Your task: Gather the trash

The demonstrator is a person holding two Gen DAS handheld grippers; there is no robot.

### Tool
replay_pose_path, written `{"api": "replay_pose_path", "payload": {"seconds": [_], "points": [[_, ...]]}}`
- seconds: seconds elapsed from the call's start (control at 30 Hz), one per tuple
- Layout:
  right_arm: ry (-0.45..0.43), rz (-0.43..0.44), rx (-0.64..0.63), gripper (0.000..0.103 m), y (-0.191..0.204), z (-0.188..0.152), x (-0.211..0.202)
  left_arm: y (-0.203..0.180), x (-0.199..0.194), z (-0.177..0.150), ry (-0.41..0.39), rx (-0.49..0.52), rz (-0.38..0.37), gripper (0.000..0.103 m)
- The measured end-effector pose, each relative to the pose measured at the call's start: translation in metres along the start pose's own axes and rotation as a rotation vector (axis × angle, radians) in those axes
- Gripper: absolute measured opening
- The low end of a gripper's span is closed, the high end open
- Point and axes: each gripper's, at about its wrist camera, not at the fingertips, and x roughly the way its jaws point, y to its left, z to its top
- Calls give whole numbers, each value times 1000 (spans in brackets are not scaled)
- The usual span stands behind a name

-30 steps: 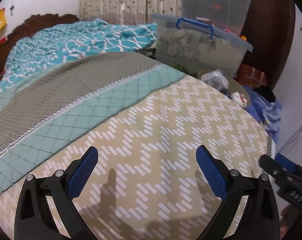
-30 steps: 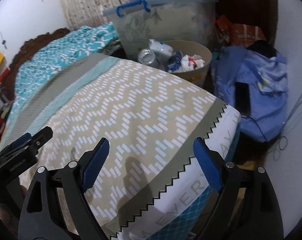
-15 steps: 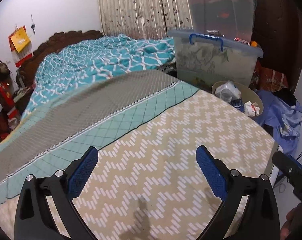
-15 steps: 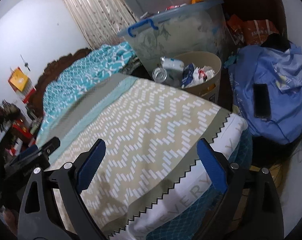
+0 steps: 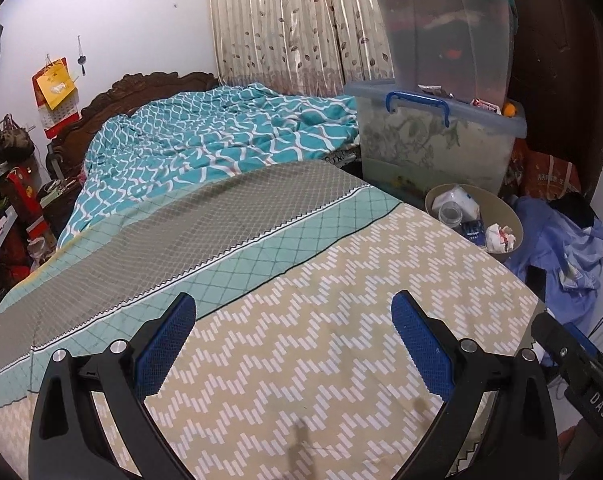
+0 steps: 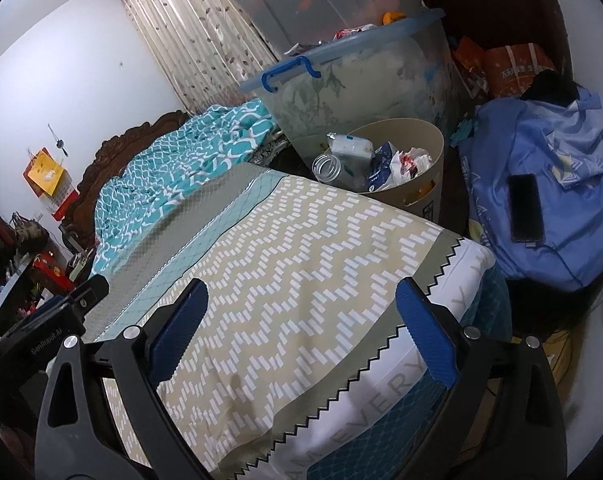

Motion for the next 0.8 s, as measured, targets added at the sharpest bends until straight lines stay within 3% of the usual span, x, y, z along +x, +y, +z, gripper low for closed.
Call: {"api": "replay_pose_path", "payload": {"seconds": [0.8], "points": [[-73, -31, -39, 99, 20, -4, -20, 22, -18, -6, -43, -27, -3, 94]]}}
